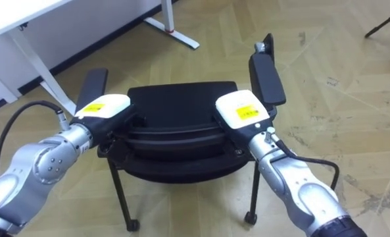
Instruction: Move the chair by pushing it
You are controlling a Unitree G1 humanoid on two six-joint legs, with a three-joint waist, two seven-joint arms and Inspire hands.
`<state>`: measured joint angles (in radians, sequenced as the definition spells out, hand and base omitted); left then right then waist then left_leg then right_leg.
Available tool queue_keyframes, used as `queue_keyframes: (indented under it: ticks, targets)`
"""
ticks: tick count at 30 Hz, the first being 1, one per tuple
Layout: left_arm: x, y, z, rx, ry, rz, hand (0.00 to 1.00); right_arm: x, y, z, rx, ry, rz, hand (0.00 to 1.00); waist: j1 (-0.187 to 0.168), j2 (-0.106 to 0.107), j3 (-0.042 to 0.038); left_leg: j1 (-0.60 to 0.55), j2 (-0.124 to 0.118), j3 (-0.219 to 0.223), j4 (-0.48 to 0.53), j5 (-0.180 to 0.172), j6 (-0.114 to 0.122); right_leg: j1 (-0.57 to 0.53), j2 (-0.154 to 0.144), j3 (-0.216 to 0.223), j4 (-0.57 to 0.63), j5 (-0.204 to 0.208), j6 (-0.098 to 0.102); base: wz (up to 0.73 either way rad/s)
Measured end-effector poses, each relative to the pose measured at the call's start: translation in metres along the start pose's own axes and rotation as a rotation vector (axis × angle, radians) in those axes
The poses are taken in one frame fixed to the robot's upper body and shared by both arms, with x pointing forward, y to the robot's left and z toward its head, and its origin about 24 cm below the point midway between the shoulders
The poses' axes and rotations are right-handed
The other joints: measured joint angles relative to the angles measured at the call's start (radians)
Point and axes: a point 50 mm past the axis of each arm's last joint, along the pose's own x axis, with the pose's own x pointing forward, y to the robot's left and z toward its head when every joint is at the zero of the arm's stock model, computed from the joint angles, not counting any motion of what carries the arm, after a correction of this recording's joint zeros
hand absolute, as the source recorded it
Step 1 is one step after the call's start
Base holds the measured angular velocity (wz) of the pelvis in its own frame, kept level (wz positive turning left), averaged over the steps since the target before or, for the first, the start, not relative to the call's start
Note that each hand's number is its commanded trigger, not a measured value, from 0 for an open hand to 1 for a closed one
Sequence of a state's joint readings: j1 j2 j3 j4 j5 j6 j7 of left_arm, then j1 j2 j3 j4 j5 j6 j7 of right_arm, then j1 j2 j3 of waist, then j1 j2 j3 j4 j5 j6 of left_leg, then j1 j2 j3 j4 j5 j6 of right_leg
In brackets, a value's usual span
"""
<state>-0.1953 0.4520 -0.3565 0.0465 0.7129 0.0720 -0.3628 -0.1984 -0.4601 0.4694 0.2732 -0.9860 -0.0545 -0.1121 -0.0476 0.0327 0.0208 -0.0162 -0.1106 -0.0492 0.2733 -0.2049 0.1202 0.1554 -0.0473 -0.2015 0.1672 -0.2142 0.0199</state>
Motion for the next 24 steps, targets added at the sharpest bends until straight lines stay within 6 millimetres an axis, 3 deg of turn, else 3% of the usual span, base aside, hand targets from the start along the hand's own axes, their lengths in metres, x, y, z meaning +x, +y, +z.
queue_keyframes:
  ticks: [24]
  targets:
    - [0.0022, 0.0035, 0.0007, 0.026, 0.005, -0.004, 1.0, 0.0025, 0.003, 0.0002, 0.001, -0.002, -0.026, 1.0, 0.004, -0.009, 0.0013, 0.002, 0.0, 0.009, -0.002, 0.0, 0.0, 0.005, -0.001, 0.004, -0.016, 0.001, 0.002, -0.01]
